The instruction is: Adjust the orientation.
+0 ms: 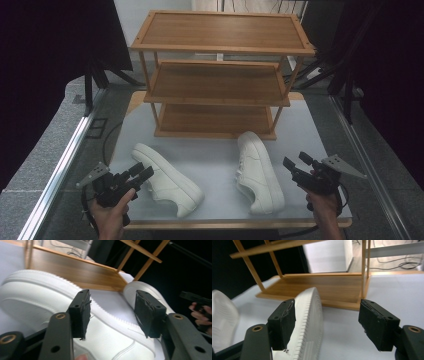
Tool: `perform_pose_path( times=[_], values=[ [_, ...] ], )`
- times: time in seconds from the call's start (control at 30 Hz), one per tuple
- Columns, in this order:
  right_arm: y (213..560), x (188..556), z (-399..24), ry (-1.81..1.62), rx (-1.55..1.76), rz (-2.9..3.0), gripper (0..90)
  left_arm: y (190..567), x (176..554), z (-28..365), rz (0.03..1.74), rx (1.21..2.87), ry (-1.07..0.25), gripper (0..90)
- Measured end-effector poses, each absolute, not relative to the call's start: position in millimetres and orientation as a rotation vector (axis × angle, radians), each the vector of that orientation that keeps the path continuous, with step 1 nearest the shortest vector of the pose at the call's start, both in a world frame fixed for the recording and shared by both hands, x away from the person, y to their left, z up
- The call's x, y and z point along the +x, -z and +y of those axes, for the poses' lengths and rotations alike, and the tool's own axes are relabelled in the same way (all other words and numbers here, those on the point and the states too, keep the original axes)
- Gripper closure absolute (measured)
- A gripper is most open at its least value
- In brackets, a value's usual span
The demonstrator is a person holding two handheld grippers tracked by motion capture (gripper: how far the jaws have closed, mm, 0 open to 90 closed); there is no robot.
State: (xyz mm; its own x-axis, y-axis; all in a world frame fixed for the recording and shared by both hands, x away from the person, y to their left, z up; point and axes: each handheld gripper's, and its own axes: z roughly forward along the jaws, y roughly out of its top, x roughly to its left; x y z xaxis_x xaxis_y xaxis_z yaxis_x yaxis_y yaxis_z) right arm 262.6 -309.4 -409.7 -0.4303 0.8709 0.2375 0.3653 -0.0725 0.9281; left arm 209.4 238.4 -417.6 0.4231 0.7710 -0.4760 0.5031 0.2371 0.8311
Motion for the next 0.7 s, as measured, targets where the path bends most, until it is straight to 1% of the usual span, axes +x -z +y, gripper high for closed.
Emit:
perform_pose_path(
  times=[0.13,0.17,0.2,0.4,0.43,0.47,0.6,0.7],
  values=[
    [409.1,262.6,-312.2,-1.56,1.335,1.764,31.2,419.0,207.7,239.0,1.249,1.42,-0.268,54.4],
    [409.1,262.6,-312.2,-1.56,1.335,1.764,31.2,419.2,207.5,238.4,1.252,1.417,-0.264,54.4],
    [410.1,262.2,-312.4,-1.549,1.342,1.775,31.2,418.6,207.3,237.0,1.244,1.42,-0.255,58.7],
    [413.1,259.9,-313.6,-1.54,1.343,1.793,31.5,416.4,203.8,235.0,1.23,1.404,-0.243,72.3],
    [413.1,259.9,-313.6,-1.54,1.343,1.793,31.5,416.7,202.8,235.4,1.231,1.402,-0.241,72.3],
    [413.3,258.6,-314.3,-1.537,1.35,1.793,31.4,418.3,201.1,237.8,1.234,1.402,-0.229,76.6],
    [413.5,257.7,-314.6,-1.528,1.365,1.775,31.3,422.2,195.2,244.7,1.249,1.404,-0.228,83.3],
    [413.7,258.6,-314.3,-1.526,1.367,1.771,31.3,425.3,192.6,247.7,1.261,1.407,-0.225,86.6]
  ],
)
